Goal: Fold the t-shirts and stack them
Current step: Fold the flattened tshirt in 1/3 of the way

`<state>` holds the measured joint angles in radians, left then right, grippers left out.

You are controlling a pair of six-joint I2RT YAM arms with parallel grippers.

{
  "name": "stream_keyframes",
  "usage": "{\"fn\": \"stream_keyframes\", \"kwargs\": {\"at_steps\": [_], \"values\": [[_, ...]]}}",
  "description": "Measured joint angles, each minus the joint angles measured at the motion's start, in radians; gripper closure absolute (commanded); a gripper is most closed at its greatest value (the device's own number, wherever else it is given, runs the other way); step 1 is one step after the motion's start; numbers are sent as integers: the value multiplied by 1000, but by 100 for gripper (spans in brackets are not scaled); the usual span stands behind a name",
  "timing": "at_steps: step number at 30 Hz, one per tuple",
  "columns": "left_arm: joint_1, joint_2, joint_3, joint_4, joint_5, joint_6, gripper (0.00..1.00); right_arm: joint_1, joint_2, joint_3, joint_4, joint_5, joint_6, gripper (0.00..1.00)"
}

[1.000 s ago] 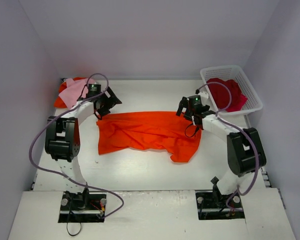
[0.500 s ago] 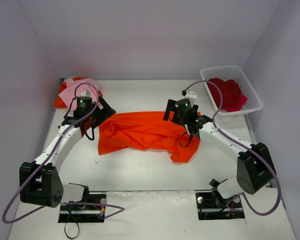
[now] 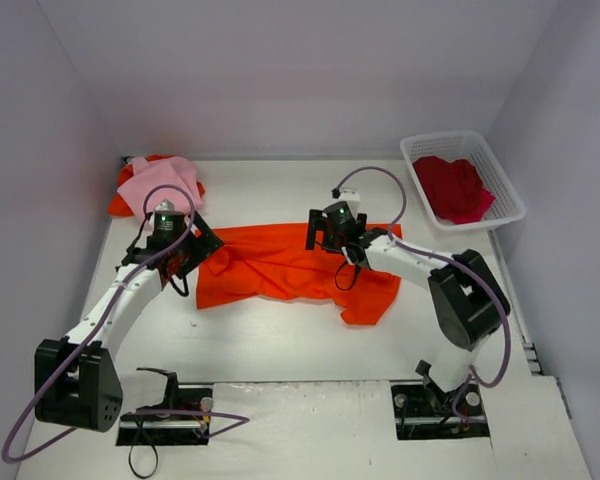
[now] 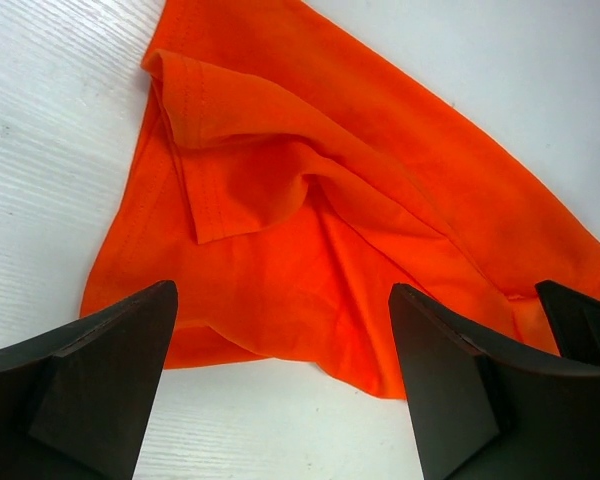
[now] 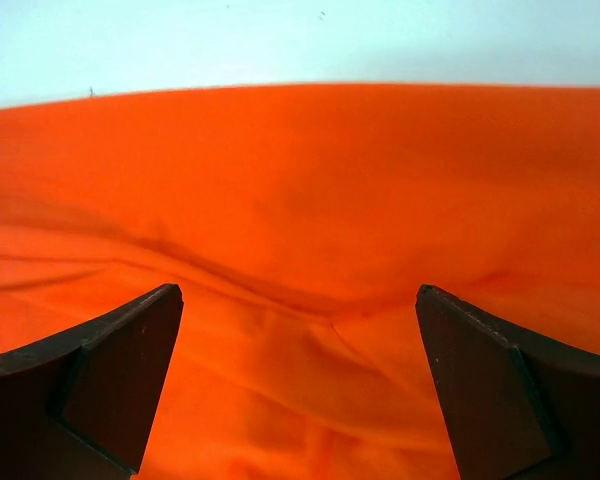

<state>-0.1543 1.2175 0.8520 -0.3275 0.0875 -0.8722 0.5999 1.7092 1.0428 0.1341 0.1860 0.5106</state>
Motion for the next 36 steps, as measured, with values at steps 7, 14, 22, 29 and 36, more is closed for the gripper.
{"fn": "stream_keyframes", "kwargs": {"at_steps": [7, 14, 22, 29, 36], "values": [[0, 72, 3, -6, -44, 1, 18, -26, 125, 36, 85, -25, -12, 0], [12, 134, 17, -5, -89, 15, 18, -65, 182, 35, 156, -56, -10, 0], [26, 245, 45, 36, -111, 33, 19, -70, 203, 35, 180, -59, -14, 0], [42, 305, 72, 78, -120, 46, 55, -74, 203, 32, 190, -63, -16, 0], [45, 308, 82, 101, -125, 56, 66, -77, 213, 32, 215, -63, -19, 0]]}}
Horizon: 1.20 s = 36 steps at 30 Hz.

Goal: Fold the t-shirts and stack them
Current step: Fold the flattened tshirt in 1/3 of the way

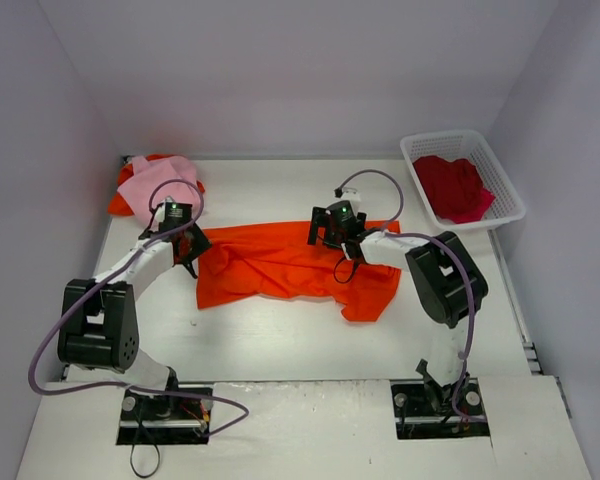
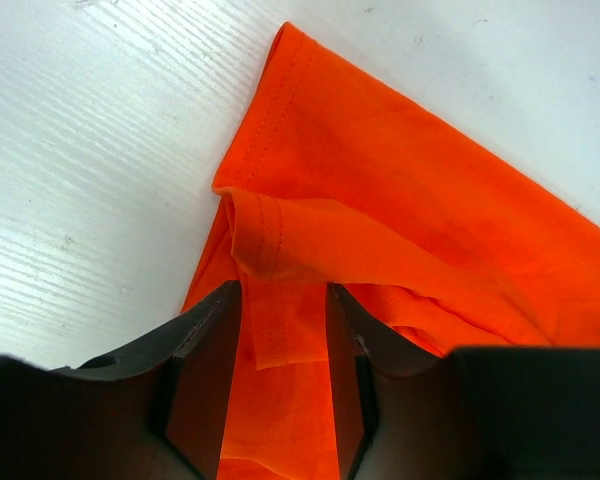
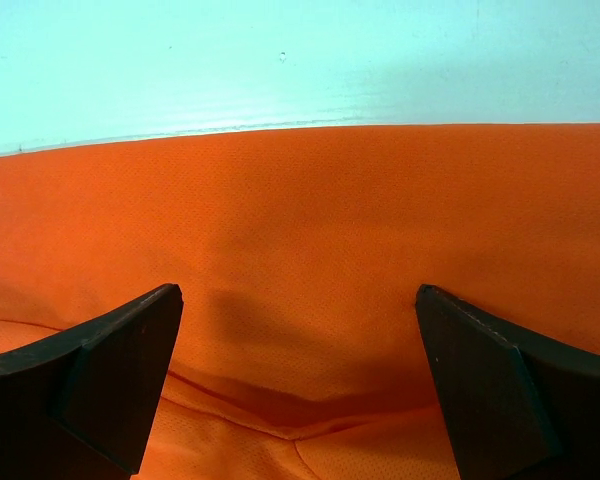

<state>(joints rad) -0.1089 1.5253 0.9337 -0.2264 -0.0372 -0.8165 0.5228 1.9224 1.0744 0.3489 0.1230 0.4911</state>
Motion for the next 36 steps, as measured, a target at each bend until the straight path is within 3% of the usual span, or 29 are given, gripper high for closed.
{"fn": "stream_keyframes", "kwargs": {"at_steps": [16, 19, 26, 29, 36], "values": [[0, 49, 3, 35, -18, 3, 66, -5, 6, 0, 18, -1, -3, 0], [0, 56, 3, 42, -21, 5, 70, -7, 7, 0, 22, 0, -4, 0], [0, 77, 3, 53, -24, 16, 94, -7, 8, 0, 23, 0, -6, 0], [0, 77, 3, 55, -24, 22, 99, -8, 12, 0, 34, 0, -8, 0], [0, 76, 3, 55, -26, 33, 100, -11, 17, -2, 51, 0, -7, 0]]}}
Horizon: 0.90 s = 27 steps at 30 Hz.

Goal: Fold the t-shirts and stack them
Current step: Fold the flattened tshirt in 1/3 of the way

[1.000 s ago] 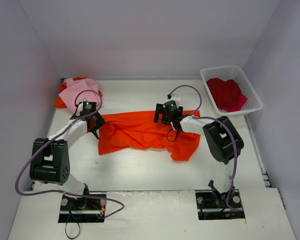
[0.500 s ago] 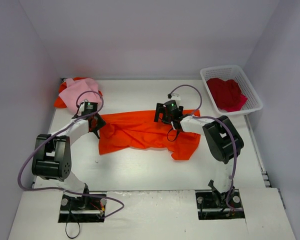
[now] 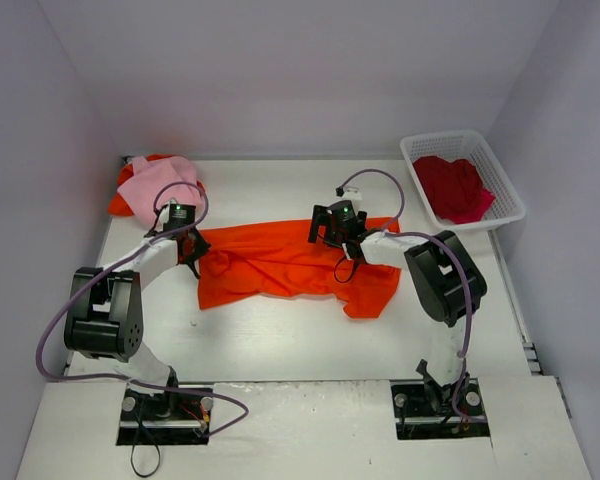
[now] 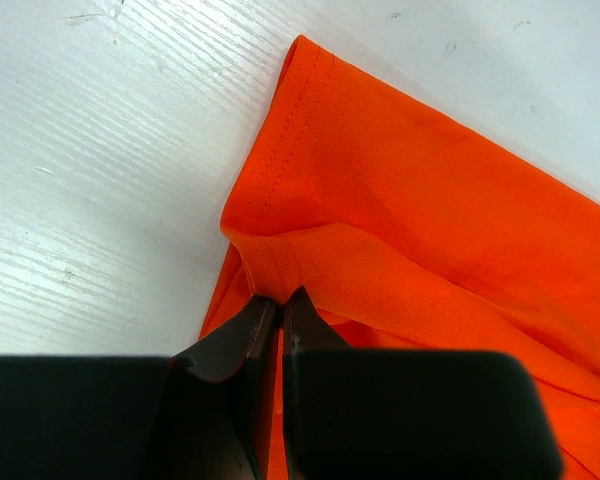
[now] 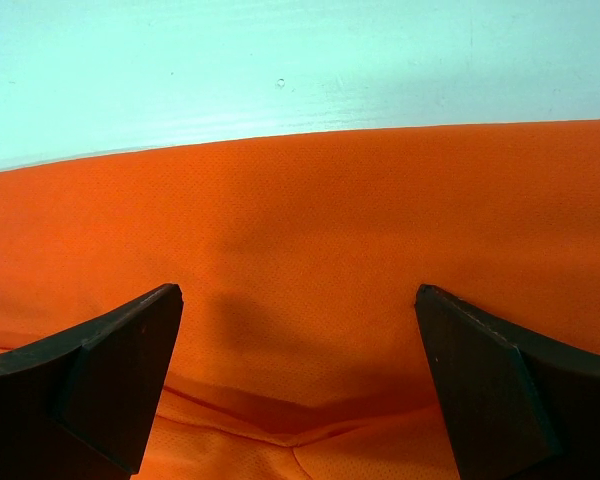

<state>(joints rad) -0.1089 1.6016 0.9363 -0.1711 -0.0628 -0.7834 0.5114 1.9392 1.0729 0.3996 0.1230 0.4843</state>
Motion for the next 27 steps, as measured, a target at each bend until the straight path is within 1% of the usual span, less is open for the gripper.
{"fn": "stream_keyframes", "kwargs": {"at_steps": [8, 18, 19, 27], "values": [[29, -10, 31, -29, 31, 34, 100, 0, -2, -26, 44, 17, 5, 0], [116, -28, 79, -42, 155, 78, 100, 0, -24, -71, 69, 72, 8, 0], [123, -28, 79, -42, 186, 85, 100, 0, -24, -71, 69, 72, 8, 0], [124, -26, 79, -36, 218, 93, 100, 1, -26, -76, 70, 83, 8, 0]]}}
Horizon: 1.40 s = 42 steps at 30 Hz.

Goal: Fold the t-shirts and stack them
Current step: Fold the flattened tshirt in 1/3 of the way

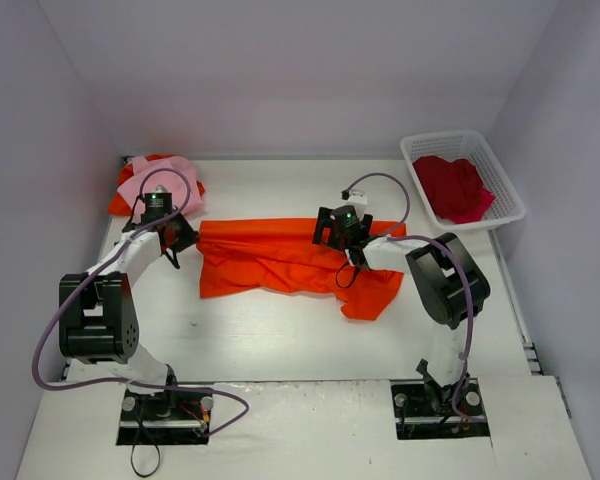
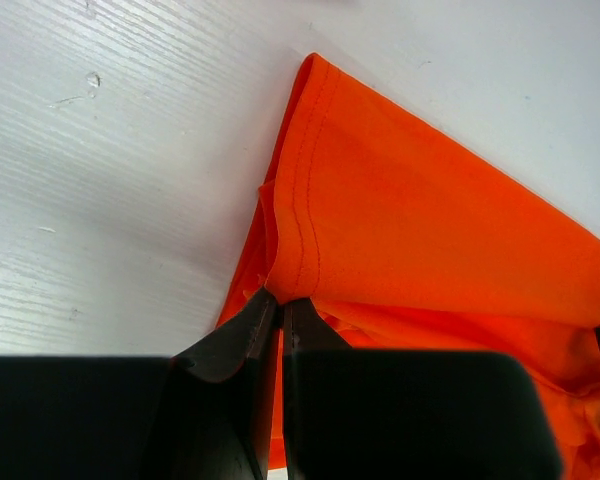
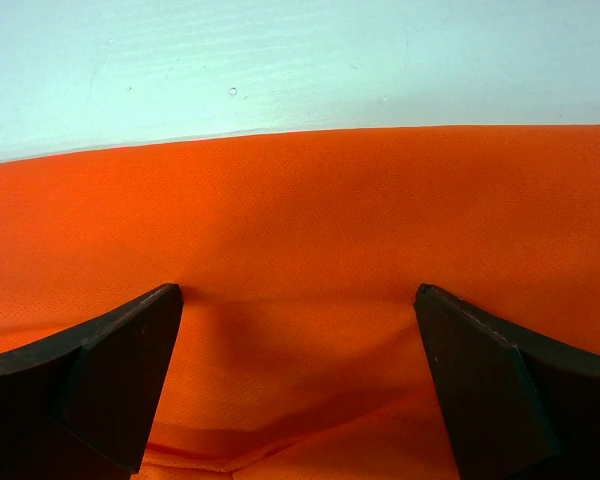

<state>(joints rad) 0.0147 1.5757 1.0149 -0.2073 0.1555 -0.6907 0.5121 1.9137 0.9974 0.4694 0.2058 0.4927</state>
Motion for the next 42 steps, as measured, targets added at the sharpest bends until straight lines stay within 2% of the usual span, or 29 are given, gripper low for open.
{"fn": "stream_keyframes", "kwargs": {"at_steps": [6, 7, 8, 9, 10, 12, 13, 18, 21, 25, 31, 42], "values": [[1, 0, -14, 18, 26, -1, 100, 5, 0, 0, 0, 8, 0, 0], [1, 0, -17, 18, 32, -1, 87, 6, 0, 0, -1, 14, 0, 0], [1, 0, -26, 18, 47, -2, 87, 6, 0, 0, -1, 14, 0, 0], [1, -3, -26, 12, 54, -6, 79, 6, 1, 0, -1, 14, 0, 0], [1, -6, -27, 4, 58, -4, 58, 6, 1, 0, -1, 15, 0, 0], [1, -36, -27, -24, 66, -14, 42, 6, 2, 0, -1, 15, 0, 0], [1, -71, -28, -43, 68, -27, 40, 6, 2, 0, -1, 16, 0, 0], [1, -259, -15, -86, 60, -35, 36, 7, 8, 7, -1, 21, 0, 0], [1, -291, 34, -100, 52, -35, 35, 9, 11, 10, -2, 25, 0, 0], [1, -212, 100, -81, 49, -37, 36, 13, 11, 11, -2, 27, 0, 0], [-1, -33, 99, 0, 57, -67, 35, 13, 11, 11, -2, 29, 3, 0], [-84, 203, 123, 171, 82, -87, 36, 13, 11, 11, -3, 29, 3, 0]]}}
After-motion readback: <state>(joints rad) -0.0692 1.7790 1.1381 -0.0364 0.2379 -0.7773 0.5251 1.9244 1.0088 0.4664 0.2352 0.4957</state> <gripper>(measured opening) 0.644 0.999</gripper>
